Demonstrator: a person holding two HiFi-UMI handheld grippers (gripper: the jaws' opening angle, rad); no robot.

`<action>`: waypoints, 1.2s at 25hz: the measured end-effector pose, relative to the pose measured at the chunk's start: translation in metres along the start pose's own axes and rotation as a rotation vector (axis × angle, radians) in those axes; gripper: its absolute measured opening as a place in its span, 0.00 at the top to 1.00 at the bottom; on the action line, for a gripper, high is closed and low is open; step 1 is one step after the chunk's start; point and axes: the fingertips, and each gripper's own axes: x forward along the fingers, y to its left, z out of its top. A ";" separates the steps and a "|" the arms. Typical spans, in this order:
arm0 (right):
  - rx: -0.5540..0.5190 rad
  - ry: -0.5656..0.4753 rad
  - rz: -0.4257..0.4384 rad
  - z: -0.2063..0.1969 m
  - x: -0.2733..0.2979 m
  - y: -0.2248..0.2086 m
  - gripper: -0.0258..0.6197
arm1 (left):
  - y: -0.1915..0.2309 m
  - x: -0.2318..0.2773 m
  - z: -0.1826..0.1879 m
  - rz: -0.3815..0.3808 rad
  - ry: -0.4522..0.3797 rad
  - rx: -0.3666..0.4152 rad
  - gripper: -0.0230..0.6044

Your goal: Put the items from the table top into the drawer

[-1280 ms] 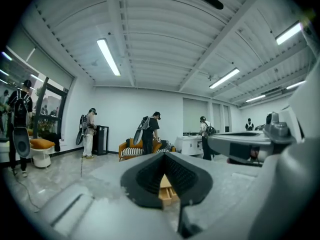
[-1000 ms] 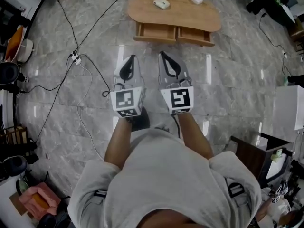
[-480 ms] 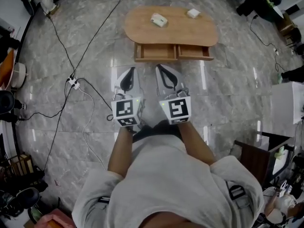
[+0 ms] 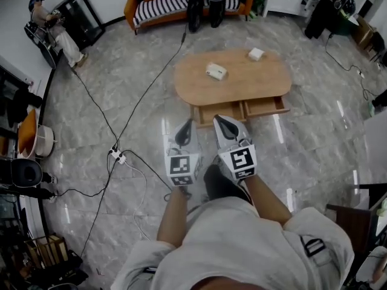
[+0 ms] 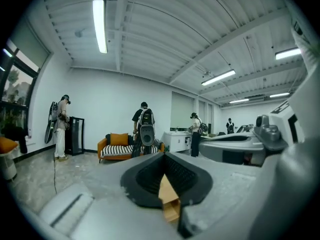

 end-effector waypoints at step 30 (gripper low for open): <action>0.239 0.363 -0.186 -0.213 0.290 -0.185 0.95 | 0.099 0.378 -0.157 -0.385 0.425 -0.057 0.93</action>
